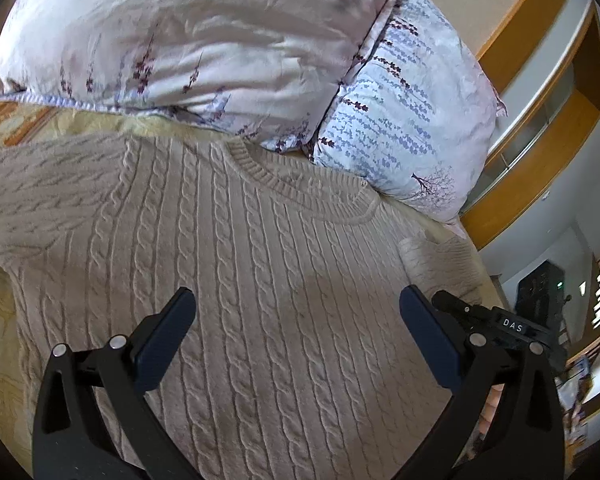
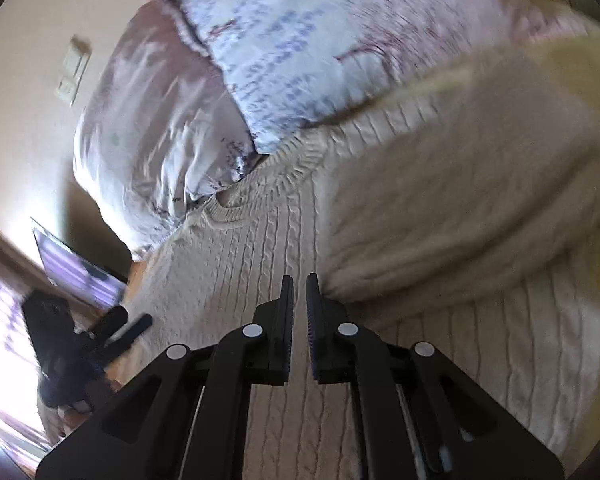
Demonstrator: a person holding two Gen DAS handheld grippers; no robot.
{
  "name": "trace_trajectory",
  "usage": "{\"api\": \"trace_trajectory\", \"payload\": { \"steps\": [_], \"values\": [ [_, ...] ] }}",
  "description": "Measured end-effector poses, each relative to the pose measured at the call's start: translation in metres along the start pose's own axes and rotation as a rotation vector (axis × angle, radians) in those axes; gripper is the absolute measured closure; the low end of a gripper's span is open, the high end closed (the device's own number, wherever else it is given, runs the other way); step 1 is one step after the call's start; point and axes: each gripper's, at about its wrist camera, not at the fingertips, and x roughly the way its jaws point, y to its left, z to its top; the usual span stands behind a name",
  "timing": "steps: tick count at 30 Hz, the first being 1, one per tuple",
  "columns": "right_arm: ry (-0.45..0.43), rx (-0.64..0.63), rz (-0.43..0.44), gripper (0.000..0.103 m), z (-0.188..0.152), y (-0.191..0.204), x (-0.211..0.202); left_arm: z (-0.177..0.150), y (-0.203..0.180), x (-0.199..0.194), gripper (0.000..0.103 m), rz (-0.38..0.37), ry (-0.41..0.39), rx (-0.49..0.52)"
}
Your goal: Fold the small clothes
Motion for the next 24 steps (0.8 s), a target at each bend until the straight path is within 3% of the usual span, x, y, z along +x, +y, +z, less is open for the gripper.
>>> {"api": "trace_trajectory", "payload": {
  "steps": [2,7,12,16,24],
  "values": [
    [-0.018,0.064,0.044,0.081,-0.001,-0.010,-0.013,0.000,0.004,0.000,0.002,-0.008,0.004,-0.022],
    [-0.097,0.241,0.079,0.067,0.000,-0.038,-0.036,-0.001,0.013,-0.001,0.002,-0.027,0.018,-0.069],
    [-0.178,0.301,-0.002,0.067,0.014,-0.057,-0.045,-0.002,0.018,0.001,0.002,-0.046,0.038,-0.108],
    [-0.185,0.397,-0.134,0.067,0.019,-0.073,-0.049,-0.002,0.022,0.001,0.002,-0.052,0.050,-0.132],
    [-0.206,0.385,-0.198,0.067,0.025,-0.077,-0.038,0.000,0.028,0.005,0.002,-0.069,0.057,-0.153]
  ]
}}
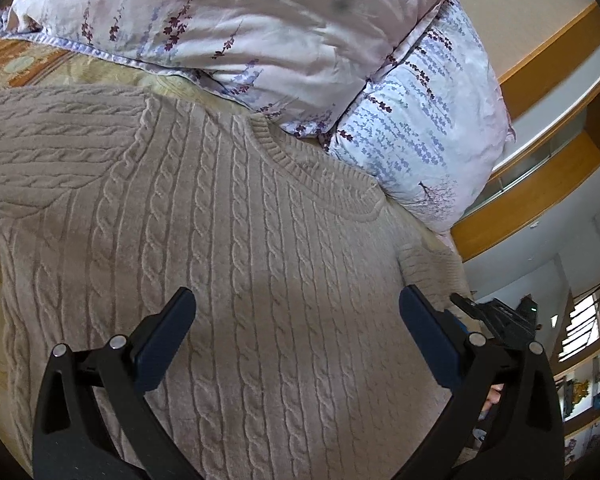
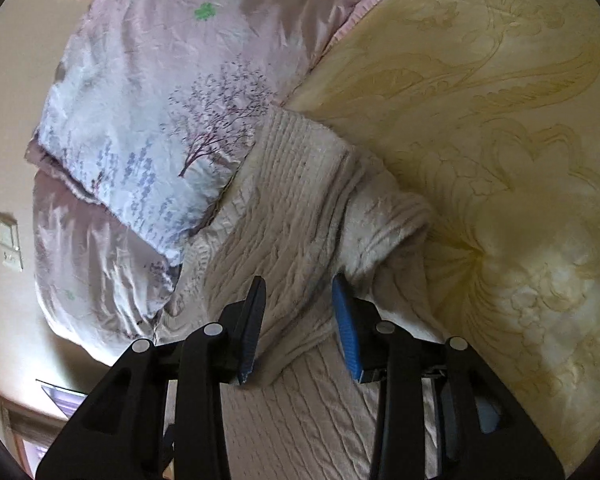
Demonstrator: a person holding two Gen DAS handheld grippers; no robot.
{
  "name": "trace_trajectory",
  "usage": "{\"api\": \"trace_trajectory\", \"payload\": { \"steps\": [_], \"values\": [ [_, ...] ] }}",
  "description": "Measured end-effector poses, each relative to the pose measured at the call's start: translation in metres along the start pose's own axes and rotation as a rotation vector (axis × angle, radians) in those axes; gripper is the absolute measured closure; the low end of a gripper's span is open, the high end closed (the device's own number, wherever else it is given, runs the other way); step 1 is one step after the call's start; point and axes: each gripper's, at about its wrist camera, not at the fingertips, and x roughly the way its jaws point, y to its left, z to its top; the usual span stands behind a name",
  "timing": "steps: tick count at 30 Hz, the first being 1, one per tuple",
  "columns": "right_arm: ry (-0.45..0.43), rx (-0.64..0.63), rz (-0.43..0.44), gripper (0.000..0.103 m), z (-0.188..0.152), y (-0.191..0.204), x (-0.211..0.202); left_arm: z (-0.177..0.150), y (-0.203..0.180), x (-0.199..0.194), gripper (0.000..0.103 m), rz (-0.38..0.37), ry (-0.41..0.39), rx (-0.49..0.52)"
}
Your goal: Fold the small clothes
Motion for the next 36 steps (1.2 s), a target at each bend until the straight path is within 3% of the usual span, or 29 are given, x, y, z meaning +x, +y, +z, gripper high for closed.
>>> {"api": "trace_trajectory", "payload": {
  "steps": [1,4,10,12,13,15,17,19,23,30,33,36],
  "values": [
    [-0.009,-0.019,-0.010,0.067,0.002,0.002,0.001,0.000,0.001,0.000,0.002,-0.006,0.001,-0.006],
    [-0.060,-0.134,-0.037,0.091,0.001,0.025,0.000,0.002,0.005,-0.003,0.002,-0.027,-0.005,-0.022],
    [-0.110,-0.410,0.100,0.094,-0.028,0.106,-0.009,0.009,0.018,-0.013,0.006,-0.096,-0.037,-0.081],
    [-0.064,-0.530,0.166,0.094,-0.055,0.140,0.001,0.009,0.020,-0.014,0.006,-0.133,-0.040,-0.102],
    [0.002,-0.609,0.190,0.094,-0.074,0.158,0.015,0.009,0.022,-0.013,0.007,-0.159,-0.038,-0.116],
    [0.143,-0.720,0.170,0.093,-0.107,0.177,0.046,0.009,0.021,-0.010,0.008,-0.182,-0.022,-0.135],
    [0.284,-0.789,0.129,0.082,-0.135,0.179,0.073,0.008,0.022,-0.005,0.009,-0.186,-0.002,-0.150],
    [0.339,-0.750,0.147,0.080,-0.143,0.167,0.077,0.005,0.023,0.000,0.009,-0.179,0.017,-0.162],
    [0.285,-0.568,0.194,0.050,-0.117,0.126,0.046,0.004,0.025,0.010,0.015,-0.174,0.059,-0.195],
    [0.109,-0.126,0.179,0.050,-0.034,0.025,-0.005,0.012,0.022,0.030,0.029,-0.140,0.129,-0.257],
    [0.067,0.030,0.179,0.050,-0.014,-0.011,-0.011,0.017,0.020,0.041,0.042,-0.131,0.158,-0.267],
    [0.053,0.121,0.224,0.057,-0.005,-0.030,-0.011,0.023,0.021,0.052,0.064,-0.117,0.166,-0.264]
  ]
}}
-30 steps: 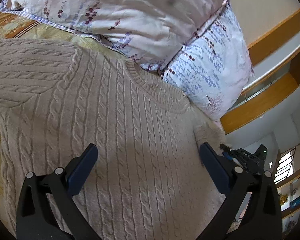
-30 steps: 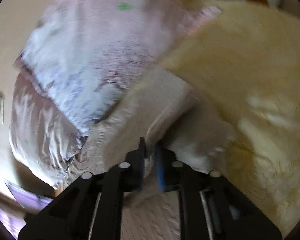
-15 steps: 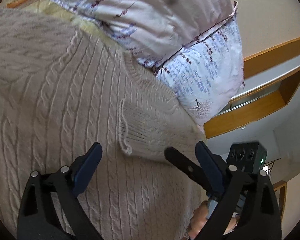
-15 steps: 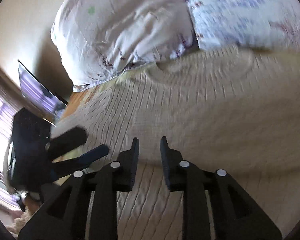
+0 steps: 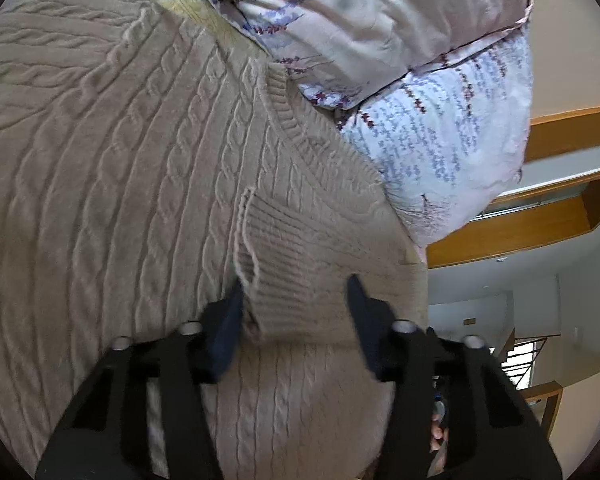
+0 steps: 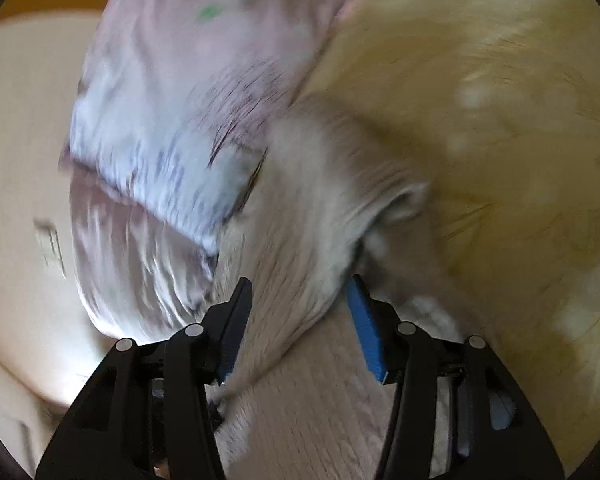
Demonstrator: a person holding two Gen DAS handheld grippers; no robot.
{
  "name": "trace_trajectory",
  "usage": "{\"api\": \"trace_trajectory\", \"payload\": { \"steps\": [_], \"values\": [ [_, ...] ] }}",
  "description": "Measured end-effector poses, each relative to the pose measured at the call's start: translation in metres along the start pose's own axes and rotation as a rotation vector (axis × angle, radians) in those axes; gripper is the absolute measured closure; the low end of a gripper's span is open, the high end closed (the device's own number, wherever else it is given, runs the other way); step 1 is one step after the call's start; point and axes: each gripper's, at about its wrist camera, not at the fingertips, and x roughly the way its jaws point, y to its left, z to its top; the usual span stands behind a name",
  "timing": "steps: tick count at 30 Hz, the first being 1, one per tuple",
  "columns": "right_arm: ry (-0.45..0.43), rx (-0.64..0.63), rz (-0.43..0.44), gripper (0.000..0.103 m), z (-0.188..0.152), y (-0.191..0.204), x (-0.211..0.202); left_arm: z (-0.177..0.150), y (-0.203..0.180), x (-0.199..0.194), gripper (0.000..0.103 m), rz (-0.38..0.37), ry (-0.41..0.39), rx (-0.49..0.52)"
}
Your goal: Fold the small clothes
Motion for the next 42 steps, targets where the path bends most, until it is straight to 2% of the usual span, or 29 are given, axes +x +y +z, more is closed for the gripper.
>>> {"api": "trace_trajectory", "payload": {
  "steps": [2,4,9,11,13,16,18,19,21,23,27,31,33,34,35,36,37,38,40,42],
  "values": [
    [-0.025,-0.008,0.007,0.057,0.001,0.002,-0.004,0.005,-0.002,0.008,0.085,0.015,0.009,0.012],
    [-0.048,-0.019,0.009,0.057,0.003,0.004,-0.004,0.010,-0.007,0.014,0.095,0.042,0.011,0.061],
    [-0.088,-0.069,-0.021,0.057,0.001,0.010,-0.004,0.031,-0.025,-0.003,0.097,0.050,-0.062,0.179],
    [-0.094,-0.090,-0.039,0.057,-0.002,0.012,-0.001,0.042,-0.029,-0.015,0.097,0.095,-0.117,0.227],
    [-0.097,-0.101,-0.050,0.057,-0.003,0.010,0.001,0.051,-0.023,-0.021,0.097,0.140,-0.130,0.229],
    [-0.110,-0.114,-0.070,0.059,-0.004,0.011,0.004,0.055,-0.006,-0.021,0.097,0.152,-0.098,0.192],
    [-0.121,-0.132,-0.093,0.075,-0.004,0.013,0.007,0.053,0.000,-0.020,0.097,0.167,-0.088,0.194],
    [-0.148,-0.157,-0.110,0.096,-0.007,0.016,0.005,0.052,0.000,-0.019,0.097,0.171,-0.091,0.202],
    [-0.225,-0.198,-0.120,0.096,-0.014,0.022,-0.004,0.050,-0.005,-0.020,0.097,0.186,-0.117,0.247],
    [-0.274,-0.267,-0.170,0.096,-0.024,0.030,-0.007,0.049,-0.011,-0.020,0.097,0.229,-0.144,0.301],
    [-0.257,-0.308,-0.308,0.096,-0.034,0.029,0.007,0.048,-0.012,-0.018,0.097,0.268,-0.159,0.330],
    [-0.238,-0.340,-0.401,0.096,-0.038,0.030,0.014,0.046,0.000,-0.013,0.092,0.328,-0.122,0.282],
    [-0.240,-0.342,-0.425,0.088,-0.041,0.030,0.010,0.042,0.005,-0.020,0.090,0.324,-0.129,0.266],
    [-0.242,-0.344,-0.424,0.075,-0.043,0.030,0.006,0.039,0.006,-0.027,0.083,0.326,-0.132,0.259],
    [-0.246,-0.348,-0.419,0.062,-0.046,0.031,0.003,0.037,0.007,-0.033,0.069,0.318,-0.136,0.254],
    [-0.255,-0.356,-0.414,0.054,-0.049,0.032,0.000,0.032,0.009,-0.046,0.062,0.302,-0.153,0.246],
    [-0.270,-0.370,-0.406,0.041,-0.054,0.034,-0.004,0.029,0.010,-0.055,0.053,0.295,-0.166,0.245],
    [-0.289,-0.388,-0.405,0.032,-0.059,0.037,-0.007,0.023,0.013,-0.073,0.046,0.280,-0.195,0.247],
    [-0.311,-0.434,-0.392,0.030,-0.067,0.043,-0.011,0.011,0.023,-0.110,0.035,0.264,-0.257,0.234],
    [-0.289,-0.474,-0.342,0.027,-0.075,0.050,-0.007,0.001,0.037,-0.142,0.032,0.258,-0.325,0.203]
  ]
}}
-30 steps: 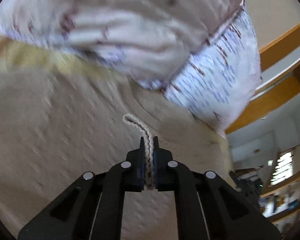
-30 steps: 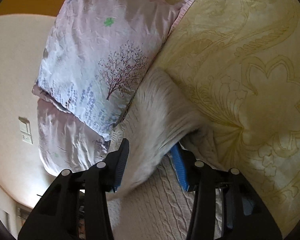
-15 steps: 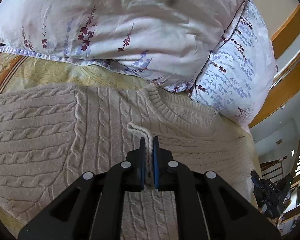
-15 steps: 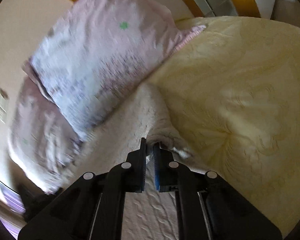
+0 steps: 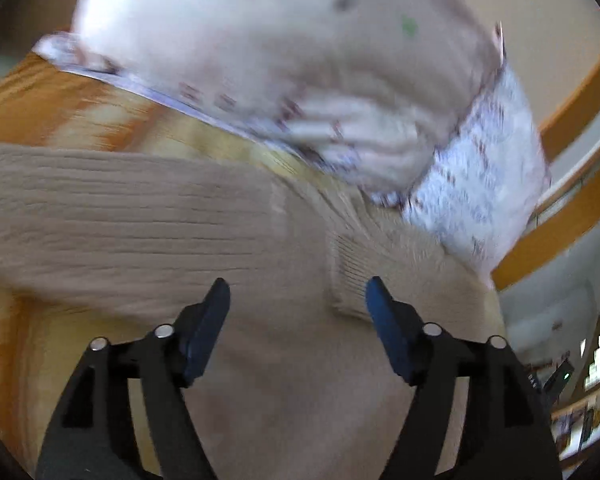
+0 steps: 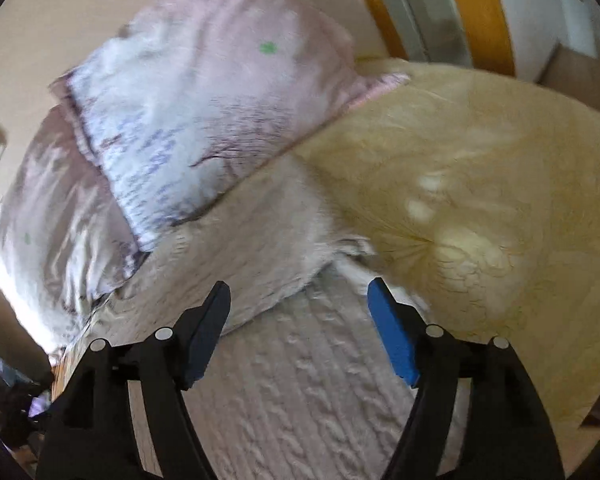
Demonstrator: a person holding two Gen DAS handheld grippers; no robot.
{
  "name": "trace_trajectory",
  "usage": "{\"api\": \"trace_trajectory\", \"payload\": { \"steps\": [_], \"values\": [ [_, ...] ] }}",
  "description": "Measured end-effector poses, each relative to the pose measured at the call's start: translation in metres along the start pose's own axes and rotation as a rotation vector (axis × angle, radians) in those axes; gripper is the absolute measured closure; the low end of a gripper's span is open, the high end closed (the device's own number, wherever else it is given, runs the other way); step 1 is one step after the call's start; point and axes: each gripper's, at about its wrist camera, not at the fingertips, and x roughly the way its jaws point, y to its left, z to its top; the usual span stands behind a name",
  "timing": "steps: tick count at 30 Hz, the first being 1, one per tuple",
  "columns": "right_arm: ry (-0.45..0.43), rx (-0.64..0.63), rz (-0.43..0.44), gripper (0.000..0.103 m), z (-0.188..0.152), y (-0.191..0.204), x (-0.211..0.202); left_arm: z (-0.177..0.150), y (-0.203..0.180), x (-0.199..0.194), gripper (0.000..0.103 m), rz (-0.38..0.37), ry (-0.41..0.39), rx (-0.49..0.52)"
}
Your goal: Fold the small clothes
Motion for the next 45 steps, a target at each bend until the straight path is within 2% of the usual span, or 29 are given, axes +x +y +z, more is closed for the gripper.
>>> {"api": "trace_trajectory", "payload": {
  "steps": [4,7,8,11,18,21,25,26,27,30,33,36,40,43,45],
  "values": [
    [0.059,-0.043,0.117,0.025,-0.009,0.017,0.009,-0.008,0.064,-0.056,0.032,0.101,-0.113,-0.146],
    [0.104,-0.072,0.193,0.025,-0.017,0.031,0.018,-0.012,0.111,-0.075,0.037,0.168,-0.144,-0.293],
    [0.120,-0.083,0.215,0.025,-0.021,0.036,0.020,-0.012,0.122,-0.078,0.043,0.170,-0.150,-0.331],
    [0.149,-0.120,0.249,0.025,-0.028,0.046,0.023,-0.010,0.150,-0.078,0.051,0.162,-0.156,-0.436],
    [0.174,-0.162,0.274,0.025,-0.034,0.051,0.024,0.001,0.193,-0.078,0.053,0.085,-0.232,-0.623],
    [0.182,-0.178,0.286,0.024,-0.036,0.053,0.025,0.005,0.207,-0.080,0.059,0.075,-0.261,-0.685],
    [0.190,-0.189,0.305,0.023,-0.037,0.054,0.026,0.012,0.225,-0.080,0.079,0.091,-0.279,-0.736],
    [0.193,-0.185,0.312,0.023,-0.037,0.054,0.027,0.014,0.225,-0.079,0.094,0.102,-0.276,-0.729],
    [0.195,-0.180,0.317,0.023,-0.036,0.053,0.027,0.017,0.223,-0.079,0.098,0.112,-0.274,-0.715],
    [0.201,-0.160,0.332,0.023,-0.036,0.050,0.029,0.030,0.198,-0.084,0.097,0.093,-0.305,-0.634],
    [0.199,-0.155,0.344,0.023,-0.035,0.049,0.028,0.046,0.159,-0.086,0.098,0.010,-0.335,-0.552],
    [0.197,-0.152,0.356,0.023,-0.036,0.048,0.027,0.060,0.106,-0.077,0.098,-0.053,-0.331,-0.436],
    [0.197,-0.128,0.369,0.023,-0.035,0.044,0.027,0.064,0.032,-0.049,0.098,-0.144,-0.275,-0.303],
    [0.203,-0.110,0.370,0.023,-0.034,0.041,0.025,0.054,-0.029,-0.015,0.098,-0.229,-0.201,-0.206],
    [0.202,-0.118,0.361,0.023,-0.034,0.040,0.021,0.037,-0.073,0.016,0.098,-0.289,-0.119,-0.129]
  ]
}}
